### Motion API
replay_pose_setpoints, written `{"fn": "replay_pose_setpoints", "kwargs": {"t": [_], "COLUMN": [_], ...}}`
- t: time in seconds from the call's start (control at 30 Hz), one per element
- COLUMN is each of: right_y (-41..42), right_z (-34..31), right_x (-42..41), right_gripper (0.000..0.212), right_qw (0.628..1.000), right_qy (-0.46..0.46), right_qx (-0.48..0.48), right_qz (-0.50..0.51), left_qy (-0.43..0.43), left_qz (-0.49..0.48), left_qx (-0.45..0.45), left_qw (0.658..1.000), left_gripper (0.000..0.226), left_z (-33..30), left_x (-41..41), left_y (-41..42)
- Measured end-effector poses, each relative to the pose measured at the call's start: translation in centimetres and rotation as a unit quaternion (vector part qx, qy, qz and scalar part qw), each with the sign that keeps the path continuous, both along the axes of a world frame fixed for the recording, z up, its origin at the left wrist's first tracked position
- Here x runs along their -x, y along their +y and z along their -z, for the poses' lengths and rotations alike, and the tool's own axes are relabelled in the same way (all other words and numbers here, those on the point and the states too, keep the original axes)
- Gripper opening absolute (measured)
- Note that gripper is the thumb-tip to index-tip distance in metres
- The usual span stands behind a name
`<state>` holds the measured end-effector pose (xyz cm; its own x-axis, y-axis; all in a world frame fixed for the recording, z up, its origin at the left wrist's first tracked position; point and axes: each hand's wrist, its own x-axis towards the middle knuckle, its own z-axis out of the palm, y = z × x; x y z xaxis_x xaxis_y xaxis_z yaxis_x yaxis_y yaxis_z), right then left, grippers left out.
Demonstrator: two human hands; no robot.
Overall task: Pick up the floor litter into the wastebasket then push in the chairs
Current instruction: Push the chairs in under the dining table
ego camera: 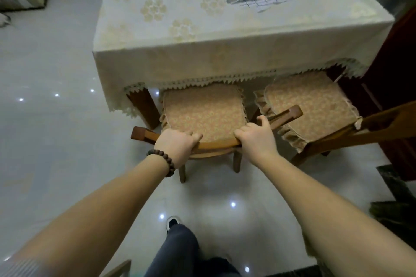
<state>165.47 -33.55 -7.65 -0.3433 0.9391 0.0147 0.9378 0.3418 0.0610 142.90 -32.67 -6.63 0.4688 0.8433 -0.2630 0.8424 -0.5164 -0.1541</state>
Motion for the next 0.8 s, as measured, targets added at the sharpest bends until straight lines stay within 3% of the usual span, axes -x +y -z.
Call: {"fn": "replay_pose_setpoints", "kwargs": {"t": [0.13, 0.3, 0.47, 0.6, 0.7, 0.8], "right_y": [3.5, 8.1, 11.5, 14.9, 16.1, 16.9], "right_z": [-0.6, -1.6, -1.4, -1.3, -1.1, -0.8], "right_x": [-0.4, -0.8, 1.0, 1.9, 1.9, 1.5], "right_gripper": [0.004, 0.019, 0.009, 0.007, 0.030, 0.035], "right_qw": [0.998, 0.990, 0.992, 0.991, 0.990, 0.990], "right_qy": [-0.035, -0.068, -0.052, -0.042, -0.057, -0.051], "right_qx": [0.030, 0.080, 0.062, 0.048, 0.026, 0.024], "right_qz": [-0.050, -0.095, -0.102, -0.114, -0.129, -0.133], "left_qy": [-0.003, -0.002, -0.016, -0.007, -0.004, -0.012], "left_qz": [0.005, 0.010, -0.017, -0.020, -0.011, 0.002], "left_qx": [-0.018, -0.004, -0.021, -0.014, -0.017, -0.018], "left_qw": [1.000, 1.000, 1.000, 1.000, 1.000, 1.000], "left_gripper": [0.041, 0.038, 0.059, 0.032, 0.021, 0.017], "left_z": [-0.4, -0.4, 0.2, 0.2, 0.2, 0.3], "left_x": [-0.3, 1.1, 3.1, 4.0, 4.2, 4.1], "left_y": [2.6, 6.3, 10.6, 13.8, 14.8, 15.6]}}
